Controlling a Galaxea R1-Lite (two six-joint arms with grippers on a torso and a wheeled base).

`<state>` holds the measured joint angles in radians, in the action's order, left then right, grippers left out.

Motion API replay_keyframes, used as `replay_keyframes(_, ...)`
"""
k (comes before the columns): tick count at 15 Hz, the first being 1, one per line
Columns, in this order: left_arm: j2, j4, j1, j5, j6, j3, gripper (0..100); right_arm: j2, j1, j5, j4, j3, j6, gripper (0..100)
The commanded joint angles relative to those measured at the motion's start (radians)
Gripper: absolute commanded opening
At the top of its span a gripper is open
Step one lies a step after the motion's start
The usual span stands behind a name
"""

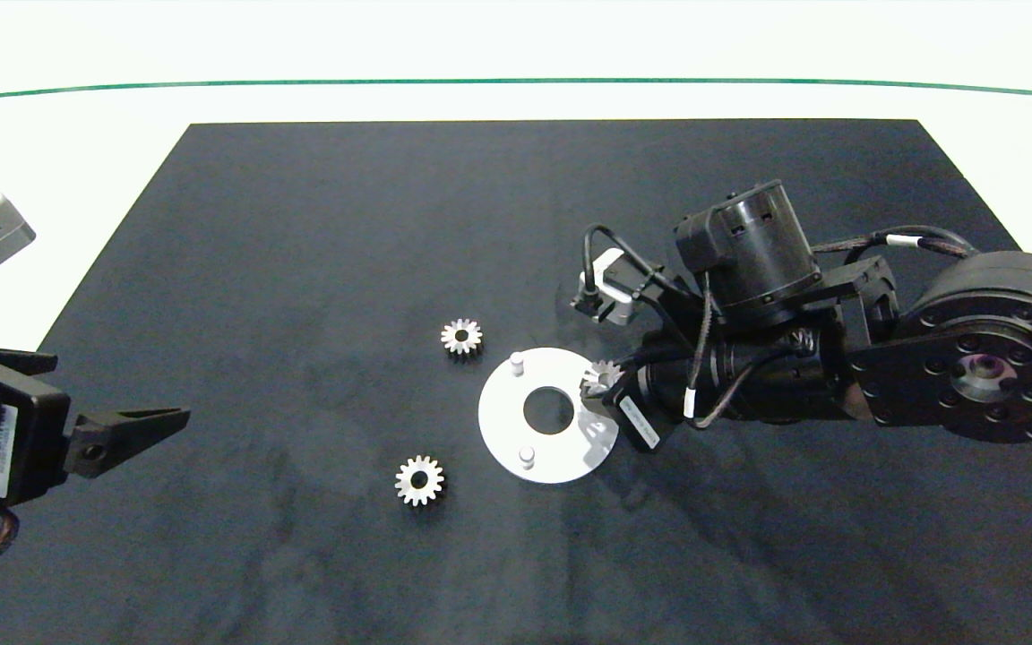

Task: Install three planetary gears onto the carrier pins

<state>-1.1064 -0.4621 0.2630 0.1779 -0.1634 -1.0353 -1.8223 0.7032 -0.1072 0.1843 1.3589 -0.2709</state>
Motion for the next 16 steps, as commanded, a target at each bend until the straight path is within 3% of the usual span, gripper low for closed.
replay_keyframes(1,0.003,-0.003,0.001,0.002,-0.001,0.0,100,-0.008,0.001,0.0,0.0,-0.001,-0.002,28)
replay_keyframes(16,0.01,-0.001,0.001,0.002,-0.002,0.0,100,0.017,0.001,0.0,-0.003,-0.023,-0.002,28)
